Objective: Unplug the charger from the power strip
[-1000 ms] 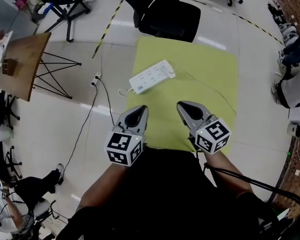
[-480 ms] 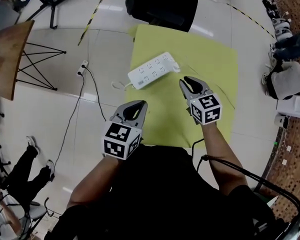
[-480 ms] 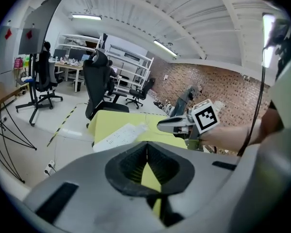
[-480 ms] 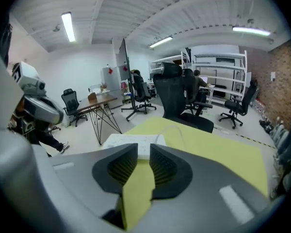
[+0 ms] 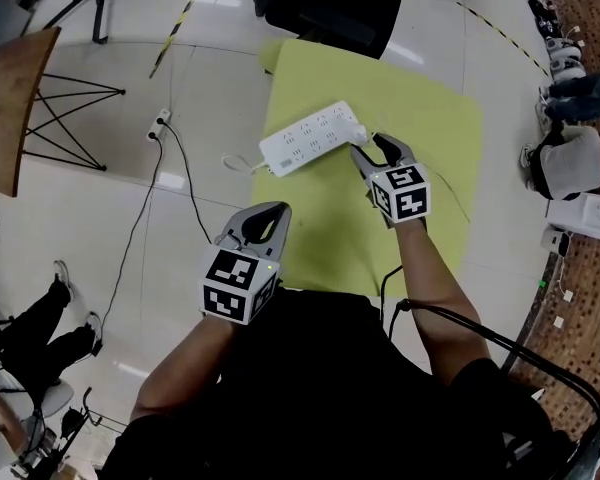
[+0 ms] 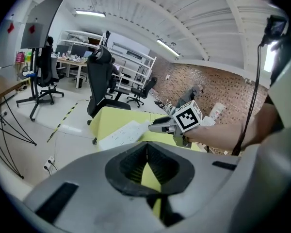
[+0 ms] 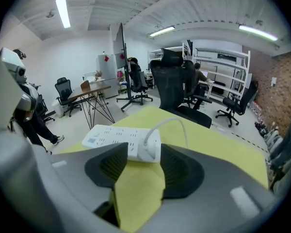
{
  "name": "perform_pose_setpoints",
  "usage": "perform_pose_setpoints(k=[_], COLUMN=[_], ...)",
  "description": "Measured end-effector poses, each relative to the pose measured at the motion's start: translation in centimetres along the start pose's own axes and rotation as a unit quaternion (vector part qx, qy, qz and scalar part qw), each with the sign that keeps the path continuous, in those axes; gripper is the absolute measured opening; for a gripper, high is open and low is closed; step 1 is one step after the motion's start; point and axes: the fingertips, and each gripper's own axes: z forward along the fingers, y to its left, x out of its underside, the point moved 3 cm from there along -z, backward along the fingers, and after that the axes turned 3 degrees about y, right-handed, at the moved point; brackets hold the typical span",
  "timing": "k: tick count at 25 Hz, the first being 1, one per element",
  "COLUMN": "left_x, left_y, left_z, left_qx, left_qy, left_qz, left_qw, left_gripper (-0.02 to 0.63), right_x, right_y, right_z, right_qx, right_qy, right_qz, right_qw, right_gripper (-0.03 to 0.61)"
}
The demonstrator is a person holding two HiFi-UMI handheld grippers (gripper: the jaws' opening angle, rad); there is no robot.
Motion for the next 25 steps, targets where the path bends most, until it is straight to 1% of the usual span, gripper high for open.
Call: perform_pose_setpoints(k=[4,10,13,17,25], left_x=[0.4,0.6,0.8,0.6,0.4], left_y=[1.0,1.8,2.0,2.4,2.2], left_z=[-0.5,-0.7,-0.7,-0.9,-1.1], left_qx=[-0.011,-0.016,-0.015,-0.017,-0.015], left_qy=[0.003,0.004,0.002,-0.002,-0.009], left_qz=[-0.013,-0.02,-0.024,-0.024,-0.027], left_qw=[0.9998,0.9997,0.9996,0.9996,0.9995], left_gripper=[0.007,0.007,0.007,0.006,0.007], right_x=[-0.7,-0.5,-0.2,-0.4,-0.6], right_y=[-0.2,-0.4,-0.5,-0.4,-0.6], right_z=[1.7,3.6,3.9,3.9,3.1], right_qx=[0.004,0.01,0.016,0.019,0.025], right_qy=[0.001,0.018,0.024,0.027,0.025], right_qz=[-0.005,-0.009,-0.008,-0.012,-0.015], right_qw=[1.0,1.0,1.0,0.999,0.999], right_gripper=[0.21,0.209,0.189,0.143,0.138])
